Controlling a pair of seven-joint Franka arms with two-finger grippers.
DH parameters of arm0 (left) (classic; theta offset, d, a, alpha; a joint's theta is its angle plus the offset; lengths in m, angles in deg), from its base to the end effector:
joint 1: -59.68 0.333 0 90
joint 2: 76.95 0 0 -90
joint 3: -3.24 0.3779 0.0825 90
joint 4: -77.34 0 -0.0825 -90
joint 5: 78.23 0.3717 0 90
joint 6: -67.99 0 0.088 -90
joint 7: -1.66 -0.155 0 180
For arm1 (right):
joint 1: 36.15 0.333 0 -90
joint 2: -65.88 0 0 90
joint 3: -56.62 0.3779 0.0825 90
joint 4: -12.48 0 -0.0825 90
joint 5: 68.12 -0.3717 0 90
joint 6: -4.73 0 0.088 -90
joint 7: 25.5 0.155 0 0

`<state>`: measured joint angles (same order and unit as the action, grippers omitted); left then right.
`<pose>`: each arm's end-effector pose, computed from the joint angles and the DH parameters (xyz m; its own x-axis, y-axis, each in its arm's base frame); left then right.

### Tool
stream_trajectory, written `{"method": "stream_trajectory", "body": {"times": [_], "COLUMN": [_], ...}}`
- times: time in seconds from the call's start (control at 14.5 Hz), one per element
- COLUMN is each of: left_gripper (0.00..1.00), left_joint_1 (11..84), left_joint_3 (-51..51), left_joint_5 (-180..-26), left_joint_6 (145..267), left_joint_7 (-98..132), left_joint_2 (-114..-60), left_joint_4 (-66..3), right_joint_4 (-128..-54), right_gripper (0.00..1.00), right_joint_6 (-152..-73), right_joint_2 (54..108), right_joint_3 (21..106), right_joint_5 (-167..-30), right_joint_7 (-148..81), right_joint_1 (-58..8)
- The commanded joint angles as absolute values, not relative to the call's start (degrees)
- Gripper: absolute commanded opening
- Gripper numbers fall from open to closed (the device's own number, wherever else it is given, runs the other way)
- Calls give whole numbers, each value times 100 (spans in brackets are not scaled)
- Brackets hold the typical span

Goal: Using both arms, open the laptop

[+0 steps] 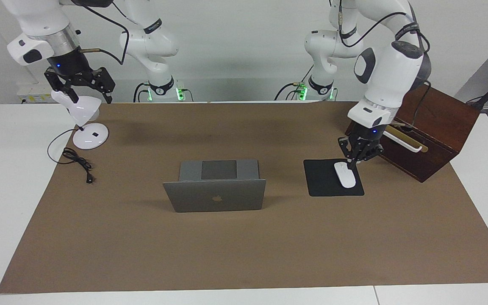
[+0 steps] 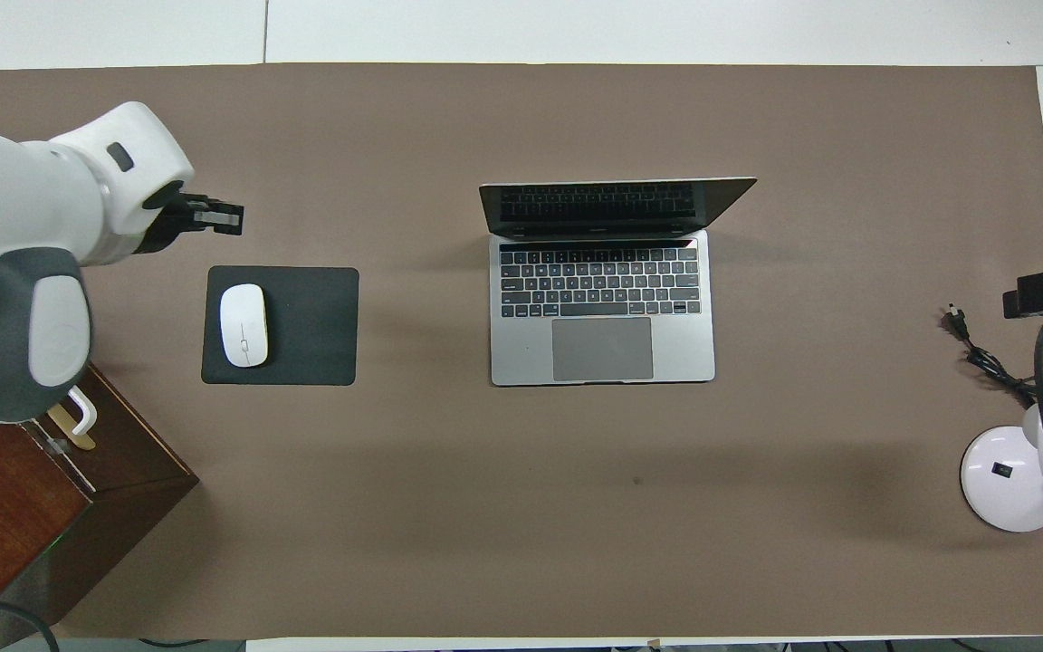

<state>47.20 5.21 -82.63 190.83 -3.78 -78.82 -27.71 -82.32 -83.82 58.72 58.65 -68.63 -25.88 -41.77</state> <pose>0.5903 -0.1162 0.5541 0.9331 -0.2275 0.2785 -0.2495 -0.9673 0.0461 0.4924 -0.0282 0.6623 0.9983 -0.0560 0.0158 -0.0559 -0.9984 -0.0044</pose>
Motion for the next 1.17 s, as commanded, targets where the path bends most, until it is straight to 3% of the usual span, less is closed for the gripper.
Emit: {"method": "stream_trajectory", "body": {"times": [0.0, 0.55, 0.62, 0.69, 1.11], "left_gripper": [0, 0, 38, 99, 100], "left_joint_1": [4992, 5687, 5687, 5687, 5669], "left_joint_3": [473, 473, 464, 464, 464], "left_joint_5": [-8078, -7868, -7771, -7762, -7753], "left_joint_6": [18183, 17205, 17214, 17231, 17469], "left_joint_7": [-388, -388, -336, -318, -318], "left_joint_2": [-7635, -7229, -7229, -7203, -7159], "left_joint_4": [-2514, -2294, -2294, -2286, -2321], "right_joint_4": [-8200, -8280, -8280, -8271, -8271], "right_gripper": [100, 100, 100, 100, 100], "right_joint_6": [-8334, -8246, -8255, -8246, -8255], "right_joint_2": [5876, 5832, 5832, 5832, 5832], "right_joint_3": [5899, 5890, 5890, 5890, 5890], "right_joint_5": [-6847, -6847, -6847, -6847, -6847], "right_joint_7": [-2665, -2638, -2638, -2638, -2629], "right_joint_1": [-4204, -4213, -4213, -4213, -4213]}}
